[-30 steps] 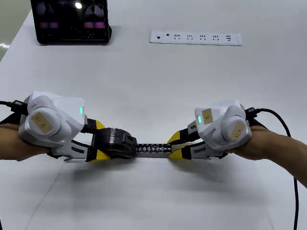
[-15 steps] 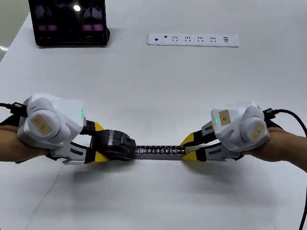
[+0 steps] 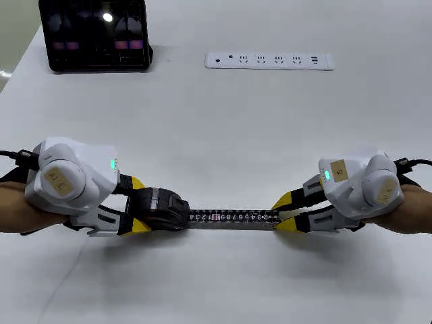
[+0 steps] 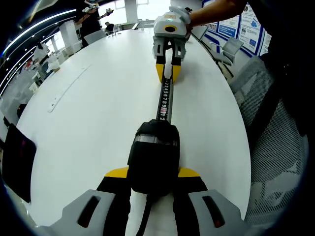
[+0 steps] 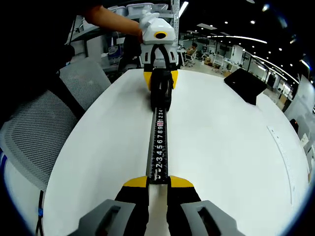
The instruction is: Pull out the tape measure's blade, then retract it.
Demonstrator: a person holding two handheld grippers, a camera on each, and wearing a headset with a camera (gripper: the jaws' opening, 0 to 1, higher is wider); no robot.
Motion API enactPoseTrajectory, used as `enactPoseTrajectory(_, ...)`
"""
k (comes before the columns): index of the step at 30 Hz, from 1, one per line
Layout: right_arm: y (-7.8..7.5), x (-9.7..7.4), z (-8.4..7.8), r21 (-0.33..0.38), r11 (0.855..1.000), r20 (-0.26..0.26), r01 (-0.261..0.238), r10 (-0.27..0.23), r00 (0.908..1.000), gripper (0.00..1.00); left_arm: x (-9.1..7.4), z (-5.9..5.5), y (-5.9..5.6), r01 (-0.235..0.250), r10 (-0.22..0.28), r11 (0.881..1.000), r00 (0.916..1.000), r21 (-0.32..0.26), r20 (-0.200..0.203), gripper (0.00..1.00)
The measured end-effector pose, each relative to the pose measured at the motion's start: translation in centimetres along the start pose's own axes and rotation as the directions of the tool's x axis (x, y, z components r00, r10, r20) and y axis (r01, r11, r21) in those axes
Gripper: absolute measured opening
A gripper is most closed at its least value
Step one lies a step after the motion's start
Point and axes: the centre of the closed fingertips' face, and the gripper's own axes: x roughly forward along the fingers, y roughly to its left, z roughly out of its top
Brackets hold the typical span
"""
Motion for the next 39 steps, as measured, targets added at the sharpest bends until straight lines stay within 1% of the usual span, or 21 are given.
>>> enactPoseTrajectory(29,0.4,-3.7,-4.3,0.028,0.999,-0.061,0.023,-0.021,0.9979,0.1,0.2,0.0,0.0,0.006,-0.006,1.0,0.9998,0.007,-0.016,0.27)
enactPoseTrajectory(39,0.7,-4.9,-5.2,0.04,0.999,-0.081,0.032,-0.029,0.9963,0.1,0.1,0.0,0.0,0.007,-0.007,1.0,0.9998,0.007,-0.02,0.27)
